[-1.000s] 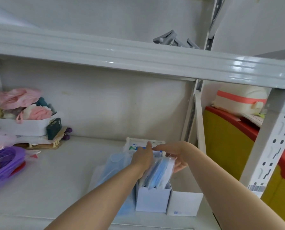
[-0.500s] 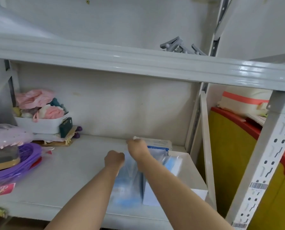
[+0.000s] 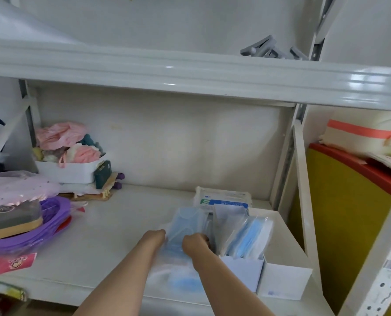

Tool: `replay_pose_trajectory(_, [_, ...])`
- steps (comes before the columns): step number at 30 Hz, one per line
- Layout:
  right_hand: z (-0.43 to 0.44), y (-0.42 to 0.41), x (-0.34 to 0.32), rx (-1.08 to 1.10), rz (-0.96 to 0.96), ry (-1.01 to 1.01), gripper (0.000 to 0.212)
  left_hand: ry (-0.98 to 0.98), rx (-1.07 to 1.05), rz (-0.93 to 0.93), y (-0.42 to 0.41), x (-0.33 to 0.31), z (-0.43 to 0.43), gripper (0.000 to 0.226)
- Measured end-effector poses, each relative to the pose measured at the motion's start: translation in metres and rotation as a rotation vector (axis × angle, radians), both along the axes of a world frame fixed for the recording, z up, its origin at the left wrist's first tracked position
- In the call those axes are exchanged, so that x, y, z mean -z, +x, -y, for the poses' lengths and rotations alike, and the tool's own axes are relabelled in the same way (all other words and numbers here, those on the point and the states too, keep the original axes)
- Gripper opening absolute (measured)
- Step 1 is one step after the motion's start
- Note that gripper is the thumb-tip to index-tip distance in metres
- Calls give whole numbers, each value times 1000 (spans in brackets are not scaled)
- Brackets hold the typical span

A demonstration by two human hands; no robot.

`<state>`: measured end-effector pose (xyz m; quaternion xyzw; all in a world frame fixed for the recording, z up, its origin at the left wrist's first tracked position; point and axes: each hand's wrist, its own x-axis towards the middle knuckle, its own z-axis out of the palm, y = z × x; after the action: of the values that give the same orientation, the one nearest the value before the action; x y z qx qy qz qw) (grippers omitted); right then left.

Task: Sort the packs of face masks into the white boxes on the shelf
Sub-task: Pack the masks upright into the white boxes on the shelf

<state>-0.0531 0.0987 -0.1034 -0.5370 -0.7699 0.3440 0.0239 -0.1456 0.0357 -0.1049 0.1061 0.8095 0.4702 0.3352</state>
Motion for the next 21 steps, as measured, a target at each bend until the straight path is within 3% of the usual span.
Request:
replay_pose_trajectory(2, [5,-2,-6,-85,137,105,39,57,33,56,16,-17,6,37])
replay_pose_trajectory(6, [-1,-5,-6,192,-166,-130,55,45,103,66,25,-26,5,21])
replay_pose_trajectory(8, [-1,-6,3,168,-228,-280,62,105,80,94,32,-37,8,24])
replay_pose_trajectory(10, [4,-1,8,119,-226,-303,76,159,78,131,28,-34,6,31])
replay_pose_trajectory(12, [12,9,-2,165,-246,-311,72,223,79,184,23,-27,4,30])
replay_pose_trajectory(18, [8,20,-15,224,-552,-454,89,281,170,293,14,-9,21,41])
replay_pose_trajectory(21, [6,9,-14,178,-549,-559,117,362,190,289,18,-17,26,36])
